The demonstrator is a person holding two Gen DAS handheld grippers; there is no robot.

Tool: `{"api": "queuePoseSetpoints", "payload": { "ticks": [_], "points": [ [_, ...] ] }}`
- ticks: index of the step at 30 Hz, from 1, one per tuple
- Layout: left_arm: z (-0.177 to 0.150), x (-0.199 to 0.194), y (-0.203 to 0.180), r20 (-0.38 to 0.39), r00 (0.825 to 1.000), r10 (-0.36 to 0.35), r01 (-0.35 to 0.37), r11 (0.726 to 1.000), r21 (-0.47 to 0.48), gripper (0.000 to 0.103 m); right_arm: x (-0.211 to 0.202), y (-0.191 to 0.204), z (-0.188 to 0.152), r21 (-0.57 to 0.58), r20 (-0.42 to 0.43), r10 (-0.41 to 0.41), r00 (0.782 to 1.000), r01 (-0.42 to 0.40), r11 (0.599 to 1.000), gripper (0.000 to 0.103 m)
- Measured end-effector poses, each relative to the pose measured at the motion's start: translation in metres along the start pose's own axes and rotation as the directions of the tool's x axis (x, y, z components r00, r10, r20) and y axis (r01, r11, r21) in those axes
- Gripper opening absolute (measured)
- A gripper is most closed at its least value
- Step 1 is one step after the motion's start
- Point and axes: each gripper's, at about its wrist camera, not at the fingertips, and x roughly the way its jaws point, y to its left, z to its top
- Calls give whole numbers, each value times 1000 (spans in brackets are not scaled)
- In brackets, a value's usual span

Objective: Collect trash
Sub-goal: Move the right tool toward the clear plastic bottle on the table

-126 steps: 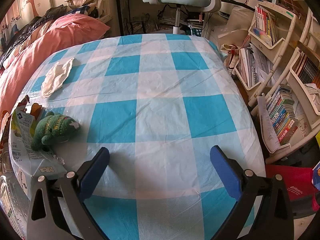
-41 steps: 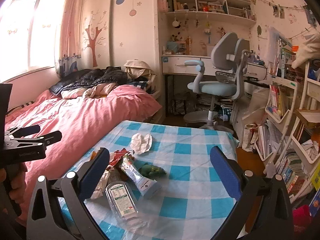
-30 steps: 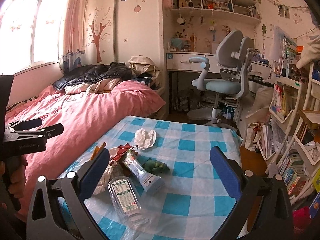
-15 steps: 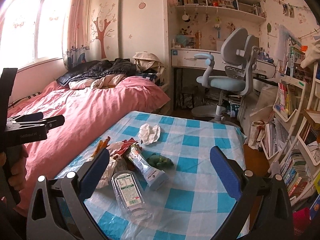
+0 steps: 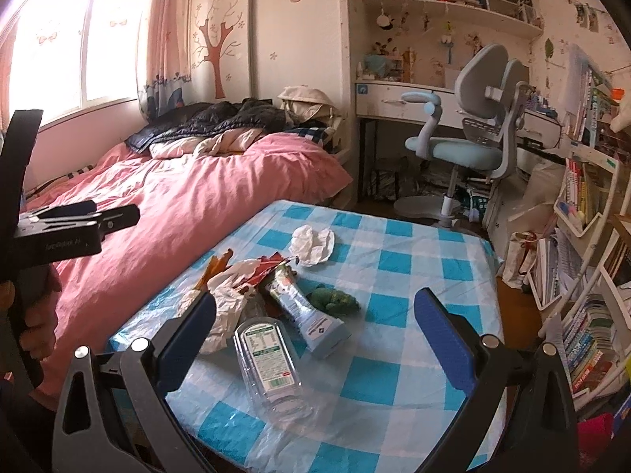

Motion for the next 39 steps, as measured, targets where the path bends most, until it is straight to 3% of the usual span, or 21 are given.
{"api": "queuePoseSetpoints", "payload": {
  "ticks": [9, 39],
  "points": [
    [0, 0, 0, -1, 1000, -1, 1, 1000, 0, 96, 4, 6, -2, -16, -39, 44, 998, -44, 999, 96],
    [0, 0, -2, -1, 1000, 1, -1, 1000, -1, 96, 28, 28, -14, -86, -156, 79, 985, -93, 992, 96]
  ]
}}
